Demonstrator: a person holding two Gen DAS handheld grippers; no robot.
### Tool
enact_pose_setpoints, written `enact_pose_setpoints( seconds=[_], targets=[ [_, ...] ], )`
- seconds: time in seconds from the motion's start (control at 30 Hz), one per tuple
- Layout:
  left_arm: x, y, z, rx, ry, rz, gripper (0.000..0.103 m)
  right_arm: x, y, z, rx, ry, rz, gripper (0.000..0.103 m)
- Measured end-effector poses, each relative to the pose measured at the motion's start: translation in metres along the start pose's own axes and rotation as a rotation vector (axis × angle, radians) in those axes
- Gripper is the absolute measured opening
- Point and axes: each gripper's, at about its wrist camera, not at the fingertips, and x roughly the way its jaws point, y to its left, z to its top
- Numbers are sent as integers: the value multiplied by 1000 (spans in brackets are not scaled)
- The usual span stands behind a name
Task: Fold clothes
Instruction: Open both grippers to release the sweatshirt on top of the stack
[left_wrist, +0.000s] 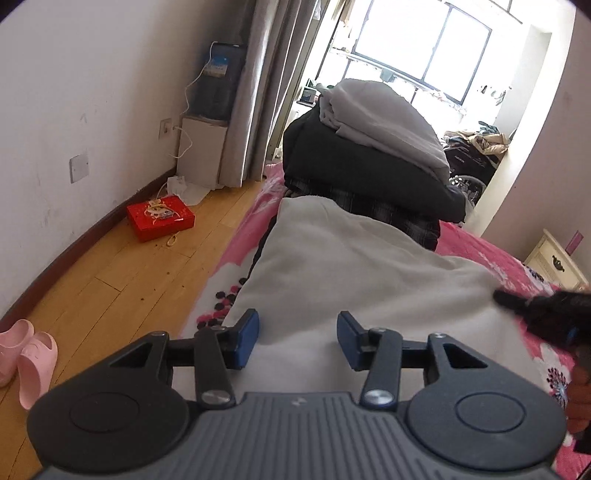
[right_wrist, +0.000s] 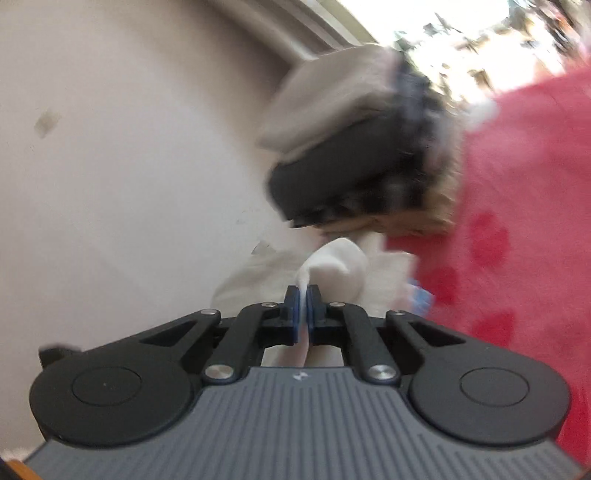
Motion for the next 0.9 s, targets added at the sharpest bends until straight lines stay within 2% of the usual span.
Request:
enact_pose_setpoints(
  seconds=[0.03, 0.1, 0.2, 0.27, 0.33, 0.43, 0.5, 0.53, 0.63, 0.67, 0.77, 0.83, 0.9],
  targets=[
    [1, 0, -1, 8, 2, 0, 48, 2, -14, -2, 62, 10, -24, 4],
    [-2, -3, 1, 23, 2, 12, 48, 0, -26, -5, 107, 0, -18, 7],
    [-5, -13, 11, 59, -41, 20, 48, -28, -9, 0, 35, -128, -56, 9],
    [-6, -20, 18, 86, -77, 22, 49, -32, 3, 8, -19, -160, -22, 9],
    [7, -31, 31, 111, -71, 0, 49, -21, 20, 15, -94, -110, 30, 9],
    [43, -48, 53, 136, -26, -23, 50, 15, 36, 16, -178, 12, 50, 9],
    [73, -52, 62, 133, 15, 23, 49, 38, 24, 20, -152, 39, -38, 5],
    [79, -49, 67, 109, 18, 39, 47, 44, 14, 22, -120, 21, -88, 4],
    [97, -39, 81, 38, 26, 86, 48, 26, -9, 27, -5, -119, -191, 9],
    [98, -35, 84, 13, 20, 95, 48, 15, -14, 28, 17, -150, -205, 9],
    [73, -20, 86, -59, -35, 90, 52, -20, -17, 28, 8, -164, -192, 9],
    [49, -15, 80, -73, -54, 85, 52, -40, -10, 23, -19, -127, -119, 9],
    [21, -10, 66, -81, -59, 67, 52, -55, 10, 10, -110, -54, -53, 9]
  ],
)
